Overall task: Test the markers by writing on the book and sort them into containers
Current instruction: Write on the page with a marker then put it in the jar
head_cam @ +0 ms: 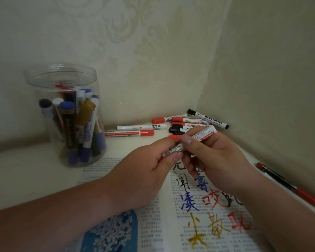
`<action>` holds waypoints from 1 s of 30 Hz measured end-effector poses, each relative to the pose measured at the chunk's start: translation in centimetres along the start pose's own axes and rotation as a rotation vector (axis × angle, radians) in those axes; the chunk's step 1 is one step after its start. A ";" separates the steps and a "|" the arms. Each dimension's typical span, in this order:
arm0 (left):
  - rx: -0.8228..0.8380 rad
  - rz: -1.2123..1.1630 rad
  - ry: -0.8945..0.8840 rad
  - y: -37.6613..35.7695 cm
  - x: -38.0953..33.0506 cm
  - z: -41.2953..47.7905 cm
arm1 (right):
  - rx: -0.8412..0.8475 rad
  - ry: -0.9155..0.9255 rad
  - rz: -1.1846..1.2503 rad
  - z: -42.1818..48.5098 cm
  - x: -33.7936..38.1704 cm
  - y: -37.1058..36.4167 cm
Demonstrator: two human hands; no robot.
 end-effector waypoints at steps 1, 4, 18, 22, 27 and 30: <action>-0.001 -0.007 0.002 0.0 0.0 0.0 | 0.001 0.007 -0.001 0.0 0.0 0.0; -0.001 -0.025 0.009 0.0 -0.2 0.0 | 0.003 0.015 0.017 0.1 -0.2 0.0; 0.131 0.444 0.305 0.5 2.1 0.2 | -0.424 -0.325 0.440 1.5 -3.4 4.3; 0.061 0.569 0.389 1.1 3.2 1.1 | -0.454 -0.360 0.370 1.9 -3.8 4.6; 0.087 0.799 0.565 2.2 6.1 1.2 | -0.536 -0.385 0.294 1.7 -3.8 6.3; 0.027 0.776 0.481 2.1 5.8 1.1 | -0.594 -0.338 0.302 1.8 -3.5 7.3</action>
Point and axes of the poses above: each hand's wrist, its own z-axis towards the middle knuckle, its own y-axis out of the back of the hand, x = y × z, the point moved 2 cm from there along z, towards the middle knuckle, and after that the axes turned 4 degrees about z, right-handed, at the moved point
